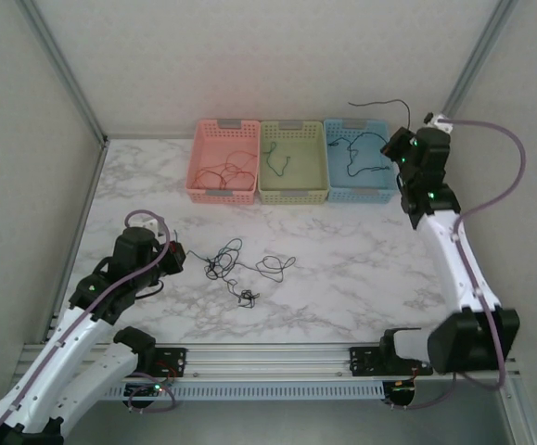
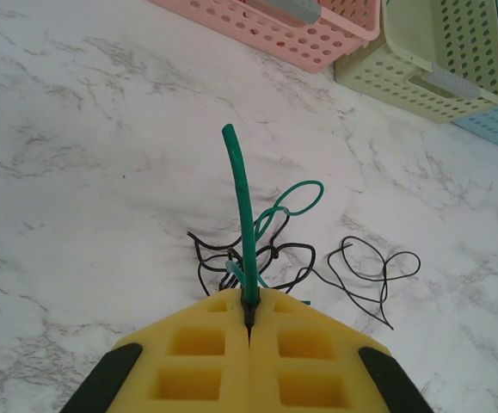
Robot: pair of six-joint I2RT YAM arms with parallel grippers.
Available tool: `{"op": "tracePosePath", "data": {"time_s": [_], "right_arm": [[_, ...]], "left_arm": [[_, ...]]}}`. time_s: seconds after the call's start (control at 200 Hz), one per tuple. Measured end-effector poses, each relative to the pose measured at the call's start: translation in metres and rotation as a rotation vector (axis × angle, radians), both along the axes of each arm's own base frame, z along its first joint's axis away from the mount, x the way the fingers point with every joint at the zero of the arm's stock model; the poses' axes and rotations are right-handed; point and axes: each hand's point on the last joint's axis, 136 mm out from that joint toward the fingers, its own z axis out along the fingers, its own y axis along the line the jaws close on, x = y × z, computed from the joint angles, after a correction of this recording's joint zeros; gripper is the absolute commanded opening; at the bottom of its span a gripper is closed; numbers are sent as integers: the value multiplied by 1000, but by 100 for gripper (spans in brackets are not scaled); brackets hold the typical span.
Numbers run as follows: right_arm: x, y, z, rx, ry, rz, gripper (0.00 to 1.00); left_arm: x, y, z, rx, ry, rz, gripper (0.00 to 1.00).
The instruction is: Untangle the cables
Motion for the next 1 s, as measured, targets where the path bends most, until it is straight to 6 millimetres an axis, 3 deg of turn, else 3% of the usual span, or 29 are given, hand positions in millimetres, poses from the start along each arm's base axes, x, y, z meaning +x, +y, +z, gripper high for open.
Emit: {"op": "tracePosePath", "data": {"time_s": [0.21, 0.425, 0.696, 1.001], "right_arm": [[71, -11, -42, 57, 67, -49, 0], [111, -6, -98, 105, 179, -49, 0], [110, -2, -190, 153, 411, -66, 0], [101, 7, -243, 170, 601, -29, 0]], "left_arm": [[0, -3, -4, -1, 18, -11, 0], [0, -3, -3, -5, 18, -15, 0], [-1, -4, -3, -6, 19, -18, 0], [0, -4, -6, -2, 30, -18, 0]]}}
